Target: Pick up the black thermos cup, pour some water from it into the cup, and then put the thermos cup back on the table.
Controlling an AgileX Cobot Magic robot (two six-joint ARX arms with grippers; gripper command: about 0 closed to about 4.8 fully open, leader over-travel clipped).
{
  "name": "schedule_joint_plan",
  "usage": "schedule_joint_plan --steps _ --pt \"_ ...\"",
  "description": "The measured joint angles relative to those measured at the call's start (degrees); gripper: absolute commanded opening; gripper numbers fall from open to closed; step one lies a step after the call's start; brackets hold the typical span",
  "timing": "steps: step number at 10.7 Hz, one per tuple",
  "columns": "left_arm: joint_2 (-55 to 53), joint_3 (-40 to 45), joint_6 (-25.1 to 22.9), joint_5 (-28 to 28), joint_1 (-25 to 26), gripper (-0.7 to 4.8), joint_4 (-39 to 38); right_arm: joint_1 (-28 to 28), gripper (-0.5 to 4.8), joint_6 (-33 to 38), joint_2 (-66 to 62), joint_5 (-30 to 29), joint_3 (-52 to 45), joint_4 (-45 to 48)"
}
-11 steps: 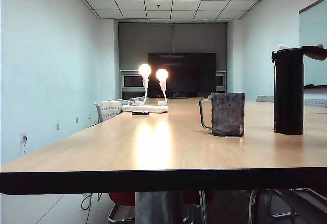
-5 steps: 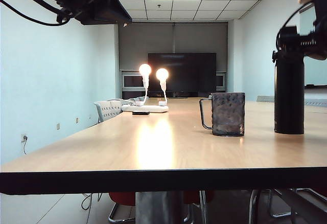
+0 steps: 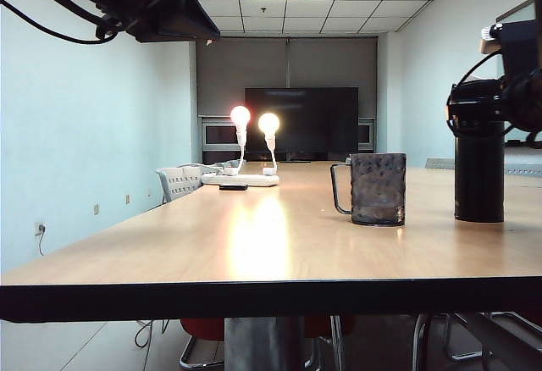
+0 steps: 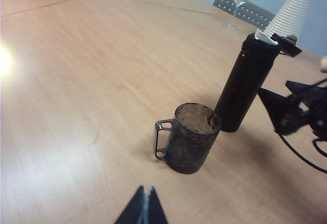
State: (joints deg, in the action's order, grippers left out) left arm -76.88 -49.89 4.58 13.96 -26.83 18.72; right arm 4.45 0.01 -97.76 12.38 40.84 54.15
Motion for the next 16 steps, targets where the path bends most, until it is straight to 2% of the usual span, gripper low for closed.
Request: schedule_joint_plan --steps 1,2,6,7,12,13,14,16 --pt "0.00 0.00 0.00 0.00 0.00 -0.05 0.00 0.00 4.79 0.00 -1.60 0.26 1.77 0.35" --pt "-0.20 0.00 0.00 0.00 0.02 -0.05 -0.07 -0.07 4.79 0.00 -5.70 2.91 5.68 0.42" --pt "-0.70 0.00 0.00 0.02 0.02 -0.05 -0.09 -0.02 4.79 0.00 -12.41 2.91 12.09 0.39" --pt "-0.70 -0.02 -6.56 1.20 -0.02 -0.05 -0.13 -0.04 4.79 -0.04 -14.49 2.91 13.18 0.42" --pt "-1.14 -0.02 -7.41 1.29 0.00 -0.05 -0.59 -0.09 4.79 -0.09 -15.96 2.93 13.60 1.22" --pt "-1.14 -0.02 -7.50 1.31 0.00 -0.05 -0.74 -0.13 4.79 -1.16 -17.03 2.93 16.72 0.72" --pt "-1.16 -0.02 -7.52 1.31 0.00 -0.05 -0.98 -0.15 0.94 -1.25 -17.16 2.93 17.35 0.31" --pt "-1.16 -0.02 -7.54 1.33 0.00 -0.05 -1.79 -0.15 0.94 -1.66 -17.16 2.99 17.42 0.13"
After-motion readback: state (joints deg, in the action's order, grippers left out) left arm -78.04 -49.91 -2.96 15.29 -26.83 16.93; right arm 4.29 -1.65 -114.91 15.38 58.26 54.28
